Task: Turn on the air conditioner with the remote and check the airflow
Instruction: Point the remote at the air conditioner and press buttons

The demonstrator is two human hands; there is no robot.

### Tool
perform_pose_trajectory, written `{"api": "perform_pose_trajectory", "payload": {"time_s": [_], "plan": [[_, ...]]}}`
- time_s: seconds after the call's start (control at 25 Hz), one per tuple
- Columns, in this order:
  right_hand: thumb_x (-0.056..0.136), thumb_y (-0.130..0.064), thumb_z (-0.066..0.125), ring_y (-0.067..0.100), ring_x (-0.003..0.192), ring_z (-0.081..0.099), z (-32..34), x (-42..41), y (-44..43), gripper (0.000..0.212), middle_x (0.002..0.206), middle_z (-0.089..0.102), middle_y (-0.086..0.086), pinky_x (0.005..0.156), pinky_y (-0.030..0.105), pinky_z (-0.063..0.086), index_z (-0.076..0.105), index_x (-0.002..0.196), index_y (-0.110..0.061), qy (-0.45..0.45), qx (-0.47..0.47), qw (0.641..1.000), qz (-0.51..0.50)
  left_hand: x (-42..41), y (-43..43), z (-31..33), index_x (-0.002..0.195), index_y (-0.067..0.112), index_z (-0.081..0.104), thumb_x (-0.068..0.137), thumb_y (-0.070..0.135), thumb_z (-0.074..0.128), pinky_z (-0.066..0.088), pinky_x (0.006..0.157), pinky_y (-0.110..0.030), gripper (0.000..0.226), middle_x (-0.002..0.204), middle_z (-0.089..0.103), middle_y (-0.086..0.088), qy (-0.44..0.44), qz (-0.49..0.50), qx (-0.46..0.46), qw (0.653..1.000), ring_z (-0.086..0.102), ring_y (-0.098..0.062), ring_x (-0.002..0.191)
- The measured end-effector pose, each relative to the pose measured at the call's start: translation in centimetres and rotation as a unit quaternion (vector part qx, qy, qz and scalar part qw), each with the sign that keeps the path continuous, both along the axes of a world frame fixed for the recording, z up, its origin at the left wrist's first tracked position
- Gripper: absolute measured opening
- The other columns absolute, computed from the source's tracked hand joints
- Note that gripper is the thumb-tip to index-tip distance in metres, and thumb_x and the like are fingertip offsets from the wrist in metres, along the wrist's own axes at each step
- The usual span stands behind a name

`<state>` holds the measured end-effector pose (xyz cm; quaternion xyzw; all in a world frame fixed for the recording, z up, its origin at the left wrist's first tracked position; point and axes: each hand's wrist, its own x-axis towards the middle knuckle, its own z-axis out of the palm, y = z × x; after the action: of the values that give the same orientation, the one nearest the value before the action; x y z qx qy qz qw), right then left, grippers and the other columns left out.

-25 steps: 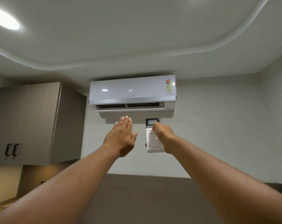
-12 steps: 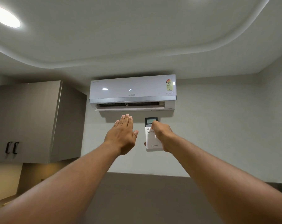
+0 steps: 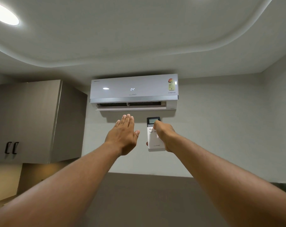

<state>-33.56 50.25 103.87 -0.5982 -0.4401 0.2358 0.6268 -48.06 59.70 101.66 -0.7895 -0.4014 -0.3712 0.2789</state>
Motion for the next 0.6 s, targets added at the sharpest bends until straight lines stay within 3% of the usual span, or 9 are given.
{"api": "perform_pose_trajectory", "payload": {"time_s": [0.2,0.6], "plan": [[0.099,-0.026,0.05,0.043,0.124,0.073,0.12,-0.12,-0.16,0.017,0.128,0.073,0.022,0.111,0.049,0.059,0.049,0.086,-0.017,0.007,0.001,1.0,-0.004,0.25,-0.24,0.08,0.153,0.008,-0.001,0.1,0.045,0.016,-0.001,0.117,-0.034,0.067,0.162,-0.003,-0.01,0.001,-0.005,-0.003,1.0,-0.004,-0.022,0.149],[0.098,-0.026,0.049,0.043,0.123,0.075,0.32,0.33,-0.01,0.014,0.133,0.074,0.023,0.111,0.05,0.059,0.053,0.09,-0.014,0.014,0.007,1.0,-0.004,0.49,-0.29,0.21,0.153,0.008,-0.001,0.1,0.044,0.016,-0.001,0.117,-0.035,0.067,0.162,-0.003,-0.01,0.004,-0.005,-0.005,1.0,-0.004,-0.022,0.149]]}}
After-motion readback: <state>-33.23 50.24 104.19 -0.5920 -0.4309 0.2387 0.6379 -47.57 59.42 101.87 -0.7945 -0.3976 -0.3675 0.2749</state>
